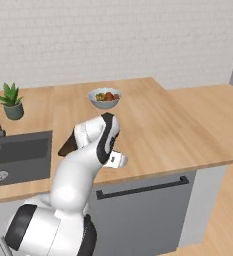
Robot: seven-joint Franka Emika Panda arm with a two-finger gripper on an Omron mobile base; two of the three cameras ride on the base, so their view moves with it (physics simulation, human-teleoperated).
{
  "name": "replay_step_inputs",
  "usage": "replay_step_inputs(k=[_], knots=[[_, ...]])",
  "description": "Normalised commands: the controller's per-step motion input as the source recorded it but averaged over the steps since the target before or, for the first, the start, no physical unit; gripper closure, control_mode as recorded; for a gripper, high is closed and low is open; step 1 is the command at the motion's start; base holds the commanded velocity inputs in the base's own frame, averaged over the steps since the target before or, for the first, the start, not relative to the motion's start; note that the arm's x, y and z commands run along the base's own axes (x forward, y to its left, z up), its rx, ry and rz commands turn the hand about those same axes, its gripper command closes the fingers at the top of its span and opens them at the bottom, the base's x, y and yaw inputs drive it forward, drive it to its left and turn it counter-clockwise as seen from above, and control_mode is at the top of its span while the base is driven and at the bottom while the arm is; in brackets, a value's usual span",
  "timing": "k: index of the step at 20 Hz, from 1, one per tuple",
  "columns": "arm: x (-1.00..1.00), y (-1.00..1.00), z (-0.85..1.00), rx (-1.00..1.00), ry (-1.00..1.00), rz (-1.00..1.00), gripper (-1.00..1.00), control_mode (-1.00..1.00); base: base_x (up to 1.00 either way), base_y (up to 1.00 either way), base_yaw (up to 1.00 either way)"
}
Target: Pick up the knife from the drawer and place it on the cutting board. Then place the meat from the plate to the cutting board.
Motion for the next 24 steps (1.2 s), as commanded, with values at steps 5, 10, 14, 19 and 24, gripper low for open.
replay_step_inputs(k=[5, 10, 14, 19, 24], knots=[[0.35, 0.1, 0.32, -0.05, 0.11, 0.11, 1.0, -1.0, 0.06, 0.0, 0.04], [0.95, 0.58, 0.47, -0.15, 0.36, 0.0, 1.0, -1.0, 0.0, 0.0, 0.0], [1.0, 0.71, 0.04, -0.16, 0.53, 0.0, 1.0, -1.0, 0.0, 0.0, 0.0], [1.0, 0.51, -0.04, -0.09, 0.52, 0.05, 1.0, -1.0, 0.0, 0.0, 0.0], [0.99, 0.25, 0.0, -0.02, 0.39, 0.05, 1.0, -1.0, 0.0, 0.0, 0.0]])
